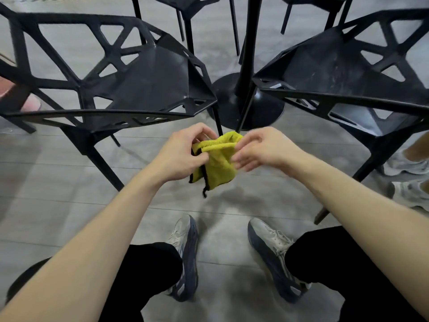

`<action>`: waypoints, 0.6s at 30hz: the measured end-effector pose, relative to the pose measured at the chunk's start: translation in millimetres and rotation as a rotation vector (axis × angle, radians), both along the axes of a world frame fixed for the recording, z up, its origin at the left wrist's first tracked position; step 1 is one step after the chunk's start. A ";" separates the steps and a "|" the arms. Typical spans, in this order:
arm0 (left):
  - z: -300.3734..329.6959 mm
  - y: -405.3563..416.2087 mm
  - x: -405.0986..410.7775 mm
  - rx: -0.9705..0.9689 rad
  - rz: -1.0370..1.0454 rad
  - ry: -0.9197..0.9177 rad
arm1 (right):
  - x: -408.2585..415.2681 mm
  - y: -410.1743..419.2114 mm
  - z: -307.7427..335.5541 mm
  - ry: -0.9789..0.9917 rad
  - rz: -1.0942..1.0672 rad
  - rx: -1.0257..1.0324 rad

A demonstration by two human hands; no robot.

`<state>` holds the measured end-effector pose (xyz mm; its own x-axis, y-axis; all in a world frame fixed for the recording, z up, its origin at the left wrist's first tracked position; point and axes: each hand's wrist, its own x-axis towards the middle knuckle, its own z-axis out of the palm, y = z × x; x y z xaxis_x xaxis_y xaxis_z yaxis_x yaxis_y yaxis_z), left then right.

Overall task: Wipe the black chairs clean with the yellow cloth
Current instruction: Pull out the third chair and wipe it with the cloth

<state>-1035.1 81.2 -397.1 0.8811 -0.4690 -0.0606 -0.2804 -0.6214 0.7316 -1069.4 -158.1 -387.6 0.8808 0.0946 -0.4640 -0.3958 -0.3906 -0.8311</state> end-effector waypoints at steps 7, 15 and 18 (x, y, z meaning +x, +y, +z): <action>9.5 -0.4 -2.6 0.061 -0.123 -0.040 | -2.8 12.8 -27.3 -0.360 0.368 -0.627; 23.1 -37.0 -2.1 0.127 -0.170 -0.101 | -59.8 -26.9 -3.7 -0.454 0.286 -0.582; 19.0 -61.1 -4.7 0.134 -0.228 0.011 | -97.8 -57.2 3.1 -0.393 0.179 -0.640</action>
